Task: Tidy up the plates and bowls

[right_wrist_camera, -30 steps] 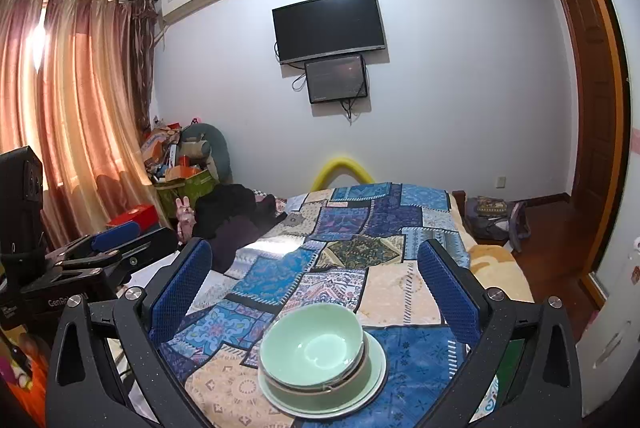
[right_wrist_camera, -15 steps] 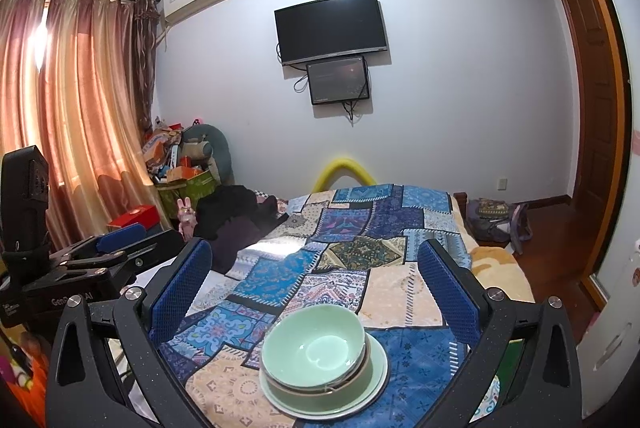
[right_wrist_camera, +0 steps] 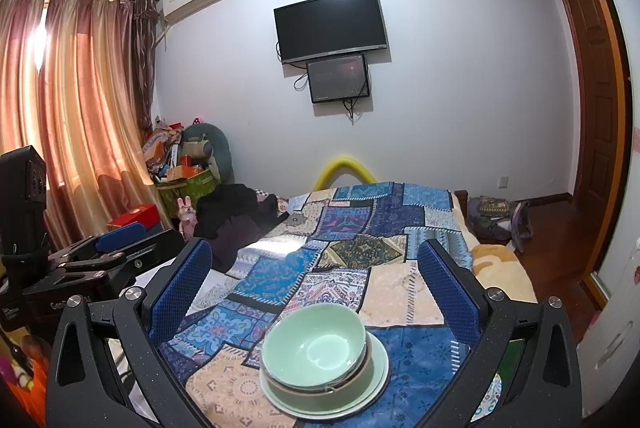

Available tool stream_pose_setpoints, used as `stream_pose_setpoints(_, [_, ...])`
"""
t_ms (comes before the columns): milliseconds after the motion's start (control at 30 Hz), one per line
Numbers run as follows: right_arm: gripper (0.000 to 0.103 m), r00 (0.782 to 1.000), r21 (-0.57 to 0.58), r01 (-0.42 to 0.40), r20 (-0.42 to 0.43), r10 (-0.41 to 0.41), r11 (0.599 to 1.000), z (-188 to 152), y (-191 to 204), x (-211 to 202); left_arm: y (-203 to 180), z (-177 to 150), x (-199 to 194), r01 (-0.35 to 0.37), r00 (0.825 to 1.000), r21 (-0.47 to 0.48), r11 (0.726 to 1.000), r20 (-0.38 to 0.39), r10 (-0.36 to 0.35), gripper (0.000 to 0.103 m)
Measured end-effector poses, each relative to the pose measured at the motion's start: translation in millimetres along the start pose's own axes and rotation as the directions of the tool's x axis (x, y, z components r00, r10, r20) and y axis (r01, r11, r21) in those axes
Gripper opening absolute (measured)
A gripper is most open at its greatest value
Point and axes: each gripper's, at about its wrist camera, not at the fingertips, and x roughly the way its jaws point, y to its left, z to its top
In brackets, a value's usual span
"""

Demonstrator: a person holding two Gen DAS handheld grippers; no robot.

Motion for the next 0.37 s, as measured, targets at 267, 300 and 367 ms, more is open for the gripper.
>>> stream_pose_setpoints(267, [0.103, 1.000, 0.000, -0.003, -0.008, 0.003, 1.000, -0.5, -1.1, 3.0, -0.2, -0.5, -0.1, 0.007, 1.000, 0.005, 1.000, -0.003, -0.007, 0.103])
stream_pose_setpoints(300, [0.103, 1.000, -0.001, -0.004, -0.008, 0.004, 1.000, -0.6, -1.2, 3.1, 0.2, -0.5, 0.2, 0.007, 1.000, 0.003, 1.000, -0.003, -0.007, 0.103])
stream_pose_setpoints(367, [0.103, 1.000, -0.003, -0.001, -0.009, 0.001, 1.000, -1.3, -1.4, 3.8, 0.9, -0.2, 0.4, 0.007, 1.000, 0.001, 1.000, -0.001, -0.007, 0.103])
